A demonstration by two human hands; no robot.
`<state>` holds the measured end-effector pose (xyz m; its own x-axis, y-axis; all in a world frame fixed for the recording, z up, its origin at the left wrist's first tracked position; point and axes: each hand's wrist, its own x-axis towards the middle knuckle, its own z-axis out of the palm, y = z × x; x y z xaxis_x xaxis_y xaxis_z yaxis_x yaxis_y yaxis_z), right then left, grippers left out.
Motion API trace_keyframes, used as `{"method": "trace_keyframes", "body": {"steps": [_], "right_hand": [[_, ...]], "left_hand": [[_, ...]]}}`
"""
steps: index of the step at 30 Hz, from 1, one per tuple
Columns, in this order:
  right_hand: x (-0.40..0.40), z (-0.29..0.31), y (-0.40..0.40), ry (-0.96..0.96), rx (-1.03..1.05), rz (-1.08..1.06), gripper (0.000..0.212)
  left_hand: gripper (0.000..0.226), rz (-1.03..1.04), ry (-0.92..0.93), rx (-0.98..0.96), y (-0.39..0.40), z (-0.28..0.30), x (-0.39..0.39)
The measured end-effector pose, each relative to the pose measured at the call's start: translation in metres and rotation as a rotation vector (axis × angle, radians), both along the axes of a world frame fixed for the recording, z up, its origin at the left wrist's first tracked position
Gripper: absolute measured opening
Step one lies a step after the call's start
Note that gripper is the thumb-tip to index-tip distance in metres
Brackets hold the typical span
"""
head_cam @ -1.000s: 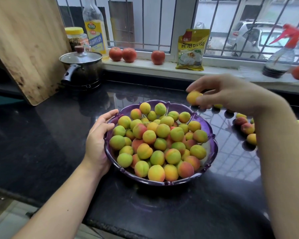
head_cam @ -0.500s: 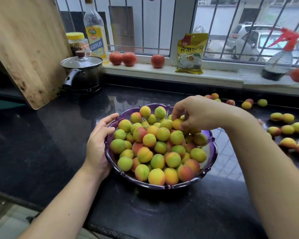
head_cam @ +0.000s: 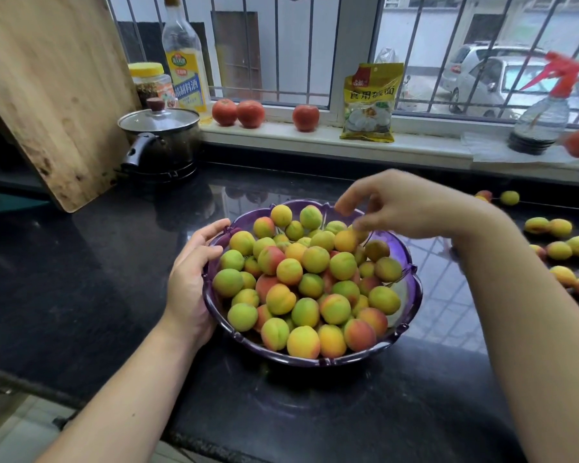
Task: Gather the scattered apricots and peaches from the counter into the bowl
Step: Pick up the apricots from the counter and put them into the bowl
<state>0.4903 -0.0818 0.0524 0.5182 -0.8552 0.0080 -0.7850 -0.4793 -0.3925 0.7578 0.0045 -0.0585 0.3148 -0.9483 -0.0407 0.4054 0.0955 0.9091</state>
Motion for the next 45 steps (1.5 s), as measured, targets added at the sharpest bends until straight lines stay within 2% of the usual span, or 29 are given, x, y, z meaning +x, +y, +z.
{"method": "trace_keyframes", "body": {"steps": [2, 4, 6, 8, 13, 18, 20, 25, 28, 32, 35, 39, 41, 43, 45], "right_hand": [[-0.013, -0.005, -0.015, -0.226, -0.125, -0.154, 0.026], [-0.028, -0.023, -0.035, -0.385, -0.304, -0.412, 0.028], [-0.041, -0.048, -0.050, -0.409, -0.385, -0.646, 0.033], [-0.048, -0.076, -0.060, -0.300, -0.366, -0.754, 0.040], [-0.039, -0.115, -0.076, 0.001, -0.260, -0.538, 0.060], [-0.030, -0.113, -0.090, 0.270, -0.241, -0.476, 0.057], [-0.029, -0.113, -0.093, 0.278, -0.243, -0.487, 0.056], [-0.028, -0.117, -0.088, 0.153, -0.327, -0.531, 0.053], [-0.027, -0.118, -0.086, 0.111, -0.338, -0.548, 0.044], [-0.028, -0.119, -0.088, 0.048, -0.361, -0.543, 0.033], [-0.030, -0.120, -0.088, -0.028, -0.369, -0.511, 0.030], [-0.030, -0.120, -0.084, -0.145, -0.365, -0.416, 0.040], [-0.034, -0.114, -0.077, -0.346, -0.330, -0.481, 0.039], [-0.040, -0.097, -0.064, -0.628, -0.247, -0.554, 0.040], [-0.042, -0.069, -0.044, -0.915, -0.139, -0.540, 0.038]], "left_hand": [[0.039, 0.001, -0.005, 0.002, 0.000, 0.000, 0.000], [0.039, 0.000, -0.005, 0.001, -0.001, -0.001, 0.000], [0.039, 0.002, -0.007, 0.003, -0.002, -0.001, 0.000], [0.038, 0.002, -0.012, 0.008, -0.002, -0.001, 0.001], [0.038, 0.003, -0.021, 0.003, -0.003, -0.003, 0.003], [0.038, 0.009, -0.028, 0.007, -0.004, -0.004, 0.003], [0.038, 0.011, -0.019, 0.007, -0.004, -0.005, 0.004], [0.040, 0.002, -0.019, -0.011, -0.005, -0.006, 0.004], [0.048, 0.003, -0.039, -0.014, -0.005, -0.005, 0.004], [0.047, 0.002, -0.047, -0.020, -0.006, -0.006, 0.005], [0.043, 0.001, -0.063, -0.023, -0.005, -0.006, 0.004], [0.048, 0.016, -0.106, -0.018, -0.002, -0.002, 0.001], [0.047, 0.016, -0.103, -0.022, -0.002, -0.001, 0.001], [0.042, 0.002, -0.090, -0.029, -0.002, -0.003, 0.001], [0.043, -0.020, -0.089, -0.024, -0.001, -0.005, 0.002]]}}
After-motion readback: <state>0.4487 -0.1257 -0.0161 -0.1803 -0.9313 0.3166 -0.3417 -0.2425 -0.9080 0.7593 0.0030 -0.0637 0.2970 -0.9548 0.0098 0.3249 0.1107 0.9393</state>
